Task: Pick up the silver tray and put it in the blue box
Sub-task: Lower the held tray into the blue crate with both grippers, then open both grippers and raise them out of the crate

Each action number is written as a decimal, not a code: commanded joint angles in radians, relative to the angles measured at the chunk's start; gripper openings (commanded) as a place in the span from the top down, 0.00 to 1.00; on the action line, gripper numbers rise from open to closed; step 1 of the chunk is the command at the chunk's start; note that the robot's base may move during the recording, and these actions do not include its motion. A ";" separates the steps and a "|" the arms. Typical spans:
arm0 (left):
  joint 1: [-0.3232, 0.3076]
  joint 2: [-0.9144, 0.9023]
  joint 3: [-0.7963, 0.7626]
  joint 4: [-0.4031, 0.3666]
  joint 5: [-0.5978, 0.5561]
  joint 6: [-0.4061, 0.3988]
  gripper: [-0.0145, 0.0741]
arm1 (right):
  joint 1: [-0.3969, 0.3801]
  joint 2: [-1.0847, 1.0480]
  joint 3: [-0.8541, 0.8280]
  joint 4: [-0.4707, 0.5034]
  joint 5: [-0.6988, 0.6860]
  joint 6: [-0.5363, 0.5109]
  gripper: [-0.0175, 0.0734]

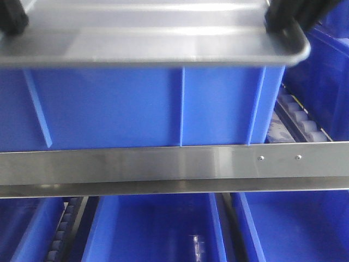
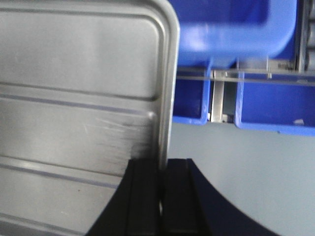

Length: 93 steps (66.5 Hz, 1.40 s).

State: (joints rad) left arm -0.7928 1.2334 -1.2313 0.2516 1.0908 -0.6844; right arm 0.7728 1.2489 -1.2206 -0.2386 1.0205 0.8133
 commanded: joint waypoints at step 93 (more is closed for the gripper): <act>0.379 0.478 -0.525 -0.346 -0.184 0.398 0.85 | -0.275 0.484 -0.557 0.176 -0.232 -0.292 0.75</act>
State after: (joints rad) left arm -0.3944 1.7619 -1.7146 0.0254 1.0044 -0.2843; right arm 0.4838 1.7868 -1.7300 -0.1381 0.9390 0.5372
